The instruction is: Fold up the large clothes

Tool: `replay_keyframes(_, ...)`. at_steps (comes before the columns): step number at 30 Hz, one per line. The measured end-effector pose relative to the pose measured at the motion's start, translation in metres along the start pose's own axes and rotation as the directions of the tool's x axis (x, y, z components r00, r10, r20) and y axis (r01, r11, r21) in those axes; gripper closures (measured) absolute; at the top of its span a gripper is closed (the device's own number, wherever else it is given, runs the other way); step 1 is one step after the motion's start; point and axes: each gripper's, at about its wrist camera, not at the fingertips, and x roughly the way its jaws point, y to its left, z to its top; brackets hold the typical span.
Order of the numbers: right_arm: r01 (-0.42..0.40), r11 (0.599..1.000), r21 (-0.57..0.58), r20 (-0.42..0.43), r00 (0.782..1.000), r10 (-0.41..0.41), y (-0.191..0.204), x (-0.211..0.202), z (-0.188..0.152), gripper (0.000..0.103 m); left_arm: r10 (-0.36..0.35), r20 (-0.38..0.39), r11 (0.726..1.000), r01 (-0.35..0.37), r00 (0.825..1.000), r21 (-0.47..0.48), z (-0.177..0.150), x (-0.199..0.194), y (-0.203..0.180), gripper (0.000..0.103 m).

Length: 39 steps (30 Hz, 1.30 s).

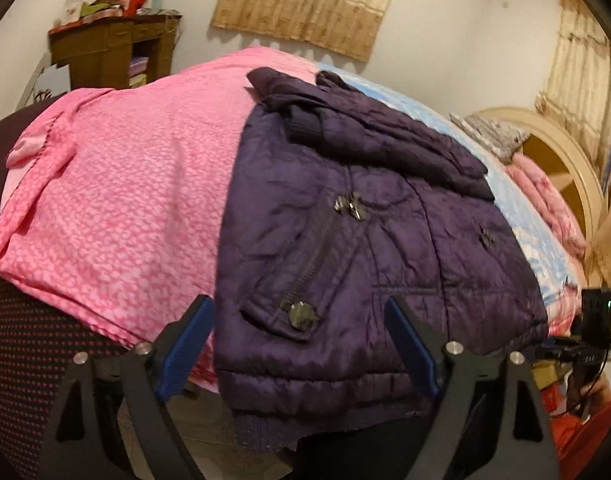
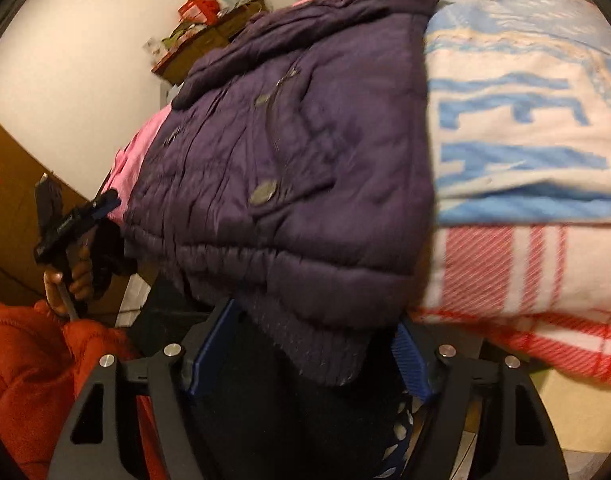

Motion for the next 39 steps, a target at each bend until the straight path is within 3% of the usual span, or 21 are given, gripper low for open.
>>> replay_keyframes(3, -0.049, 0.997, 0.064, 0.024, 0.999, 0.048, -0.009, 0.007, 0.005, 0.033, 0.012, -0.027, 0.999, -0.011, 1.0, 0.053, -0.006, 0.007, -0.009, 0.017)
replay_keyframes(5, -0.081, 0.991, 0.107, 0.035, 0.996, 0.077, -0.015, 0.011, 0.009, 0.053, -0.03, -0.084, 0.999, 0.032, 0.996, 0.015, -0.01, 0.018, -0.008, 0.037)
replay_keyframes(6, -0.093, 0.989, 0.114, 0.032, 0.995, 0.09, -0.016, 0.011, 0.011, 0.064, -0.003, -0.077, 1.0, 0.004, 0.997, 0.007, -0.013, 0.02, -0.008, 0.043)
replay_keyframes(8, -0.132, 0.985, 0.112, 0.034, 0.991, 0.129, -0.014, 0.009, 0.011, 0.07, 0.014, -0.087, 1.0, -0.015, 0.996, -0.019, -0.014, 0.022, -0.004, 0.063)
replay_keyframes(9, -0.145, 0.984, 0.104, 0.035, 0.989, 0.142, -0.011, 0.004, 0.012, 0.072, 0.0, -0.091, 0.999, -0.004, 0.996, -0.045, -0.012, 0.019, 0.0, 0.068)
replay_keyframes(10, -0.16, 0.983, 0.093, 0.031, 0.987, 0.158, -0.007, 0.0, 0.012, 0.075, -0.025, -0.095, 0.997, 0.018, 0.995, -0.073, -0.009, 0.016, 0.004, 0.076)
replay_keyframes(11, -0.183, 0.98, 0.082, 0.033, 0.983, 0.181, -0.003, -0.009, 0.015, 0.075, -0.059, -0.093, 0.992, 0.049, 0.994, -0.116, -0.005, 0.012, 0.01, 0.093)
replay_keyframes(14, -0.288, 0.956, 0.062, 0.083, 0.956, 0.283, 0.01, -0.038, 0.026, 0.08, -0.179, -0.011, 0.957, 0.171, 0.984, -0.234, 0.011, -0.013, 0.029, 0.096)
replay_keyframes(16, -0.354, 0.935, 0.039, 0.128, 0.929, 0.346, 0.017, -0.058, 0.039, 0.083, -0.25, 0.076, 0.929, 0.262, 0.965, -0.263, 0.028, -0.033, 0.032, 0.102)
replay_keyframes(19, -0.428, 0.904, -0.003, 0.198, 0.886, 0.42, 0.03, -0.076, 0.069, 0.084, -0.276, 0.17, 0.918, 0.312, 0.946, -0.245, 0.06, -0.054, 0.028, 0.102)
replay_keyframes(22, -0.475, 0.88, 0.001, 0.222, 0.858, 0.463, 0.039, -0.073, 0.105, 0.085, -0.203, 0.224, 0.956, 0.242, 0.953, -0.164, 0.106, -0.069, 0.017, 0.102)
replay_keyframes(24, -0.491, 0.871, 0.0, 0.225, 0.849, 0.479, 0.044, -0.065, 0.129, 0.086, -0.139, 0.243, 0.976, 0.174, 0.96, -0.128, 0.121, -0.075, 0.015, 0.09)
replay_keyframes(25, -0.478, 0.878, -0.018, 0.218, 0.855, 0.47, 0.05, -0.061, 0.141, 0.086, -0.105, 0.226, 0.985, 0.132, 0.968, -0.111, 0.127, -0.075, 0.014, 0.071)
replay_keyframes(26, -0.465, 0.885, -0.028, 0.213, 0.862, 0.46, 0.053, -0.059, 0.145, 0.086, -0.079, 0.202, 0.99, 0.101, 0.976, -0.1, 0.129, -0.071, 0.014, 0.044)
replay_keyframes(28, -0.459, 0.888, -0.039, 0.206, 0.866, 0.456, 0.06, -0.056, 0.15, 0.087, -0.042, 0.177, 0.995, 0.057, 0.983, -0.081, 0.118, -0.067, 0.014, 0.025)
replay_keyframes(33, -0.489, 0.872, -0.002, 0.247, 0.845, 0.474, 0.044, -0.065, 0.141, 0.087, -0.071, 0.002, 0.994, 0.071, 0.997, -0.078, 0.057, -0.035, 0.022, 0.022)
replay_keyframes(39, -0.502, 0.864, 0.025, 0.268, 0.836, 0.478, 0.035, -0.058, 0.124, 0.087, -0.146, -0.167, 0.975, 0.113, 0.975, -0.194, 0.004, -0.004, 0.028, 0.024)
